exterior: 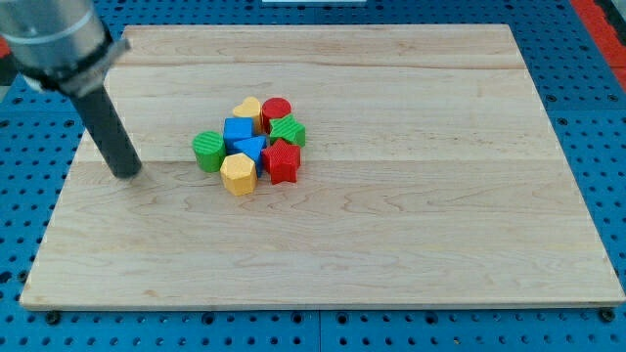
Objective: Slide the blue cube left a bit
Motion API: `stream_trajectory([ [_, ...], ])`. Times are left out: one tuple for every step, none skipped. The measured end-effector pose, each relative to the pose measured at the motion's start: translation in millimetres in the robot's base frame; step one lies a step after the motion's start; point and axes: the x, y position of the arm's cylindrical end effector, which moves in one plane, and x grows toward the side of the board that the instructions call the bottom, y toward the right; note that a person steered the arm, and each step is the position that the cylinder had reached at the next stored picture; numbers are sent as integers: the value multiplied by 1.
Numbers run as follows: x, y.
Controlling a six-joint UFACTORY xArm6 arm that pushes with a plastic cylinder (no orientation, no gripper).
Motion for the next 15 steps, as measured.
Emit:
stream_trajectory([
  [58, 97],
  [54, 121],
  [39, 123],
  [27, 123],
  [18, 124],
  [13, 124],
  [37, 123],
  [45, 123],
  [56, 126],
  [65, 131],
  [61, 118],
  [47, 99],
  [26, 111],
  [8, 102],
  [-42, 146],
])
